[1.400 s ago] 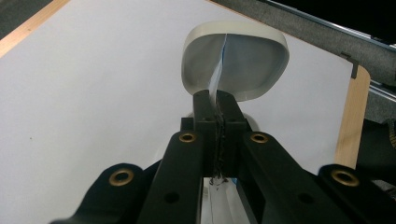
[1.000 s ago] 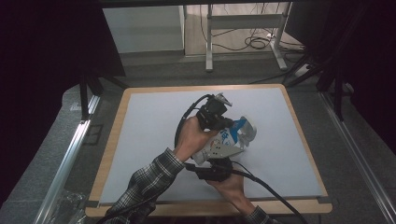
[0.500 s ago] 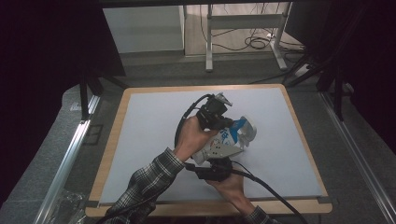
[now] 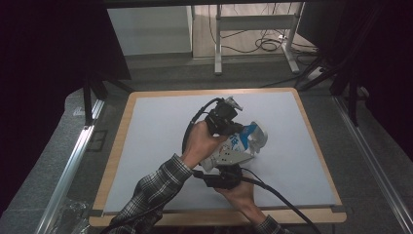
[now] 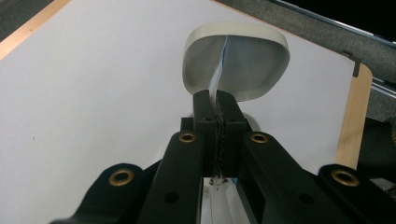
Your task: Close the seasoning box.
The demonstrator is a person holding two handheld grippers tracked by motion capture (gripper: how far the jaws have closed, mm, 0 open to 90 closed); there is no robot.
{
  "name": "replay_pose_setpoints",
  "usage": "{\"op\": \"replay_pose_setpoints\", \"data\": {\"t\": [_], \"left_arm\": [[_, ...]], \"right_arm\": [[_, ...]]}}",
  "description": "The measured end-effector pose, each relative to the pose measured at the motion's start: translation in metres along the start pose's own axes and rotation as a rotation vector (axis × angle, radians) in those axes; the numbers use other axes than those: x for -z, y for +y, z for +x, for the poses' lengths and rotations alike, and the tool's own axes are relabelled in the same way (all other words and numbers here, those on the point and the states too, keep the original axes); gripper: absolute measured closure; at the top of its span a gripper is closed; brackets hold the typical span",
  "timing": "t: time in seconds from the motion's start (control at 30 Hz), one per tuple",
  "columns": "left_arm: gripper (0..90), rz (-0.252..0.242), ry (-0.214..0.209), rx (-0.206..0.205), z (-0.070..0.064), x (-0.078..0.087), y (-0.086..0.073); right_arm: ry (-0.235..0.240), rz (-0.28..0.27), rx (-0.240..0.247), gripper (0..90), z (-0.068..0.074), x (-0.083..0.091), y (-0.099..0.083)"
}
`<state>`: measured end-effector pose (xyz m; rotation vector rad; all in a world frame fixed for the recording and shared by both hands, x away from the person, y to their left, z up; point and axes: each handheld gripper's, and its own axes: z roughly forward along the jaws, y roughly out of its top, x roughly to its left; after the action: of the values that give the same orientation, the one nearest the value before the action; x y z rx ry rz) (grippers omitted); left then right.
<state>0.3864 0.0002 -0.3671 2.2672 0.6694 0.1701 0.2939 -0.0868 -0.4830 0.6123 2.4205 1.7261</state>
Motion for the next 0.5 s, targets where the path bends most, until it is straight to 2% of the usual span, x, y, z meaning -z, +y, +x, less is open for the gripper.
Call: {"op": "replay_pose_setpoints", "data": {"t": [0.5], "left_arm": [[88.9, 0.007, 0.002, -0.007, -0.0011, -0.0006, 0.0014]], "right_arm": [[-0.005, -0.003, -0.003, 57.1, -0.0003, 0.0003, 0.0005]]}}
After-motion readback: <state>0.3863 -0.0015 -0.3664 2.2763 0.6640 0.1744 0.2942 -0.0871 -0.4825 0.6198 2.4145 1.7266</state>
